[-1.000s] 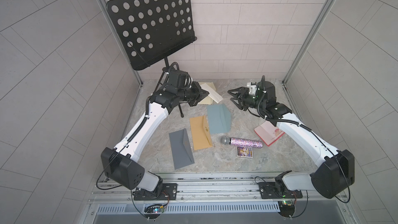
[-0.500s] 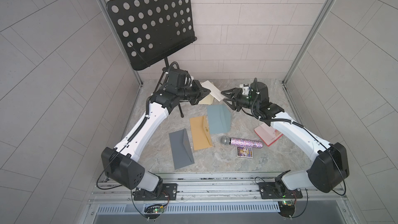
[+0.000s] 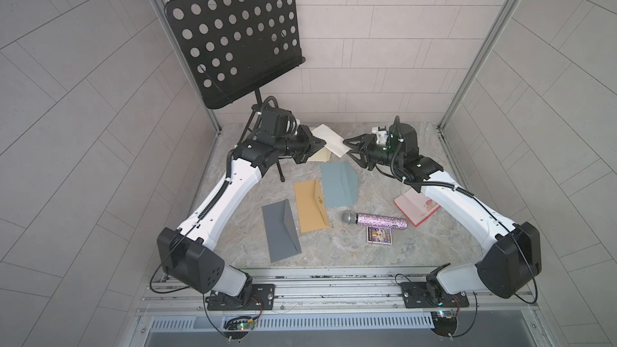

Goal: Take the letter paper out of the envelope
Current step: Unfold the letter paper.

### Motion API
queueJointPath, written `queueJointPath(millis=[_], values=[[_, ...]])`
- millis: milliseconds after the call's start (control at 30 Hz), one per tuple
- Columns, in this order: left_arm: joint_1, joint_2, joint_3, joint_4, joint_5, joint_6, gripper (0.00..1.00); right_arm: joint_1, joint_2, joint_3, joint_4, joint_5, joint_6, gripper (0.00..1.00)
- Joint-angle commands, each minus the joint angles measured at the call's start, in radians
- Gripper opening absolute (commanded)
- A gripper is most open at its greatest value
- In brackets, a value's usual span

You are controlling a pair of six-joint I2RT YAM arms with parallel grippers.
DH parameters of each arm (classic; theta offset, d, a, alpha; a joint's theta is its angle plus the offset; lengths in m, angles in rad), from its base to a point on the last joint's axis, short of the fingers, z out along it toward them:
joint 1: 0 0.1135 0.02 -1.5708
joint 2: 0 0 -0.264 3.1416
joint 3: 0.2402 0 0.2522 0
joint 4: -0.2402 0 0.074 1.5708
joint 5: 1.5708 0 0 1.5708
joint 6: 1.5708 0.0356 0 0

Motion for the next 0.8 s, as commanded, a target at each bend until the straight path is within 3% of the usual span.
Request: queueJointPath(millis=[0, 767], values=[[0.0, -0.02, 0.021, -0.02, -0.002, 0.018, 0.0, -0.003, -0.025, 0.033, -0.096, 0.005, -0.058, 0.49], [-0.002, -0.012, 0.022, -0.025, 0.0, 0.024, 0.0, -0.033, -0.015, 0.009, -0.003, -0.022, 0.012, 0.49]])
